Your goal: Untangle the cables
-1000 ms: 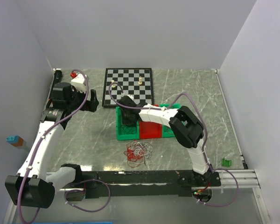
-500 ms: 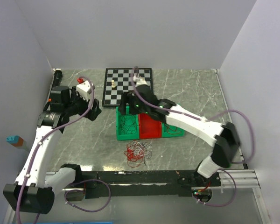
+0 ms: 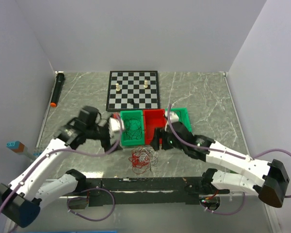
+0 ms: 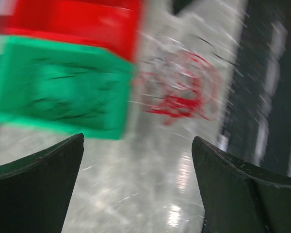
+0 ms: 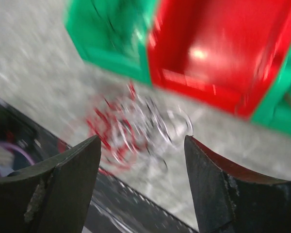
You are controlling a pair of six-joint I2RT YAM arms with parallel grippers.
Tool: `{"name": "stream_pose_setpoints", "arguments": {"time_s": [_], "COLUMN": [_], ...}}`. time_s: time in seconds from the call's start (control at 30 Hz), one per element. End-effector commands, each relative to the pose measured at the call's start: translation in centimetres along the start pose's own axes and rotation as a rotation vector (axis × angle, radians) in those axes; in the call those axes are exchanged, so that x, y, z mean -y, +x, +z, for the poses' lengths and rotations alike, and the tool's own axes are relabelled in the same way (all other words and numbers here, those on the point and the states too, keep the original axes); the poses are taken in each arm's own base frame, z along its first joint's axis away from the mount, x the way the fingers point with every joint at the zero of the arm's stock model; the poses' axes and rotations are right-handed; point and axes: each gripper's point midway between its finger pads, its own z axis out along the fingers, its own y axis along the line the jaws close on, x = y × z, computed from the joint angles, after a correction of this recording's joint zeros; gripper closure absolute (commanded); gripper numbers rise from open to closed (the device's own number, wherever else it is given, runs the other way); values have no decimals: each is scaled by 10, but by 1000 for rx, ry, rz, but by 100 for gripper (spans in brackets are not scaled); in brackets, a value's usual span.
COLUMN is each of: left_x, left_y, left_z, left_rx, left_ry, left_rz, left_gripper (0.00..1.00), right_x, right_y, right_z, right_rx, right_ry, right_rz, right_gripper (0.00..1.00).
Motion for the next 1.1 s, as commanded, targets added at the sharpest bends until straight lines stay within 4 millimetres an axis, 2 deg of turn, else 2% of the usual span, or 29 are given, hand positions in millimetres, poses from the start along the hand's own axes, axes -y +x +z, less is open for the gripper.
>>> {"name": "stream_pose_setpoints", "arguments": {"time_s": [0.0, 0.13, 0.23, 0.37, 0.6, 0.73, 0.87, 1.07], "left_x": [34, 47, 44, 48, 77, 76, 75, 80], "left_y": [12, 16, 13, 11, 37, 41, 41, 44], "left_z": [27, 55, 70, 84, 92, 95, 101, 106], "left_rx": [-8, -16, 18, 7, -76, -86, -83, -92], "left_ry": [125, 183, 176, 217, 348, 342, 337, 344], "left_rz": [166, 173, 162, 132, 170, 190, 207, 234], "left_gripper": [3, 3, 1, 9, 25, 29, 41, 73], "right_x": [15, 20, 20, 18, 15, 15, 15, 16], "right_y": [35, 52, 58, 59, 62, 61, 61, 64], "right_z": [-7, -2, 4, 10, 16, 15, 16, 18], "right_rx": [-39, -56, -79, -84, -95, -93, -93, -109], "right_ry": [0, -17, -18, -21, -32, -31, -31, -19], "right_rz": [36, 55, 56, 61, 72, 70, 73, 80], "right_gripper": [25, 28, 30, 32, 34, 34, 35, 36]}}
